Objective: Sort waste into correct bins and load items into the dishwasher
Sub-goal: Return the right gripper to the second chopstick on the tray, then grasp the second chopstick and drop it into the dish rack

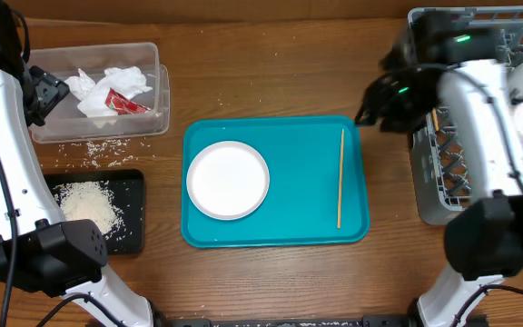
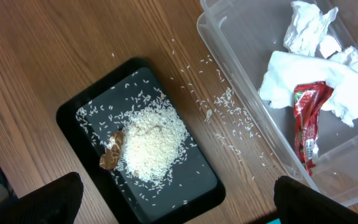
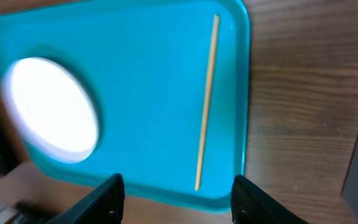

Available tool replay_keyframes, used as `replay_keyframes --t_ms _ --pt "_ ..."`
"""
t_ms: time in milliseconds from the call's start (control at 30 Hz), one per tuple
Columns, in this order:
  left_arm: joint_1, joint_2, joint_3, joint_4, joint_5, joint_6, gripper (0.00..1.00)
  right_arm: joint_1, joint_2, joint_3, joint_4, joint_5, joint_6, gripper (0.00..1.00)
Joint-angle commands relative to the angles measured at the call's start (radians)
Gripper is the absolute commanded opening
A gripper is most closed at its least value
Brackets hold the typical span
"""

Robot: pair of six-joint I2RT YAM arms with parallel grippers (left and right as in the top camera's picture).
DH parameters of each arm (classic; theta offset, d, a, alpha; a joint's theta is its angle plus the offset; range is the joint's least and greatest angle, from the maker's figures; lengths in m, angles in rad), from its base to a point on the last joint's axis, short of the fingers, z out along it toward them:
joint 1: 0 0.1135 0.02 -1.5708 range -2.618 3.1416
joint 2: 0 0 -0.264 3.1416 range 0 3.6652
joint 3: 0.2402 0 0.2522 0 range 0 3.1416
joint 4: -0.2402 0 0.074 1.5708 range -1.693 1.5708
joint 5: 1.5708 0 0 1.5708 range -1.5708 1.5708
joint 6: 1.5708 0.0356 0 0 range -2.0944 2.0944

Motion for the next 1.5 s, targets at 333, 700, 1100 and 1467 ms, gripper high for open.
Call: replay_keyframes --t_ms 333,700,1100,1467 --pt "0.003 -0.005 0.009 0.002 -0.017 0.008 1.0 0.223 -0.006 -0.52 0.499 0.293 0.287 0.49" --pt "0.003 -0.005 0.009 0.002 -0.017 0.008 1.0 0.223 -0.006 -0.649 0.629 0.293 0.302 0.32" --pt "0.003 -0.005 0.009 0.003 -0.017 0.008 1.0 0.178 -0.009 -0.365 0.428 0.294 0.276 0.04" --pt "0.003 -0.005 0.009 0.003 -0.017 0.008 1.0 -0.101 -0.009 0.144 0.273 0.267 -0.17 0.04"
